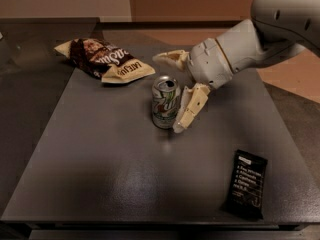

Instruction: Place 7up can upright

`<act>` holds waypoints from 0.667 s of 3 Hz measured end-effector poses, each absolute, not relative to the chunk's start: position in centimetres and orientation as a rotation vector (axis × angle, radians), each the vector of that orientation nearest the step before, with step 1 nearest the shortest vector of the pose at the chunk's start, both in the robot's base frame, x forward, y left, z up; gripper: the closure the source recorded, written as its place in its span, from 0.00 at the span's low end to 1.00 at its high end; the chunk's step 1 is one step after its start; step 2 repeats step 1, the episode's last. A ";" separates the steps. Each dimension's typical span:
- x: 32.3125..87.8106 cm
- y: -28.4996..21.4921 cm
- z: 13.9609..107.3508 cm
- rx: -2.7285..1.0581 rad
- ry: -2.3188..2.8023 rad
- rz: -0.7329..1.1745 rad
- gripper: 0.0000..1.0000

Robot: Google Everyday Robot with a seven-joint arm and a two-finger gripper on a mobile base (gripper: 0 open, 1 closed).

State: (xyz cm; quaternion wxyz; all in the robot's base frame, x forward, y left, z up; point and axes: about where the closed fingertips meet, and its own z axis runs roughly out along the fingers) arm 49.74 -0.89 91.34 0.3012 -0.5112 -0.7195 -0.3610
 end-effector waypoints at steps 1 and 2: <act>49.7 -0.9 91.3 -1.356 -1.909 -0.958 0.00; 49.7 -0.9 91.3 -1.356 -1.909 -0.958 0.00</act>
Offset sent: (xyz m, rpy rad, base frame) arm 0.0000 0.0000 0.0000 0.0000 0.0000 0.0000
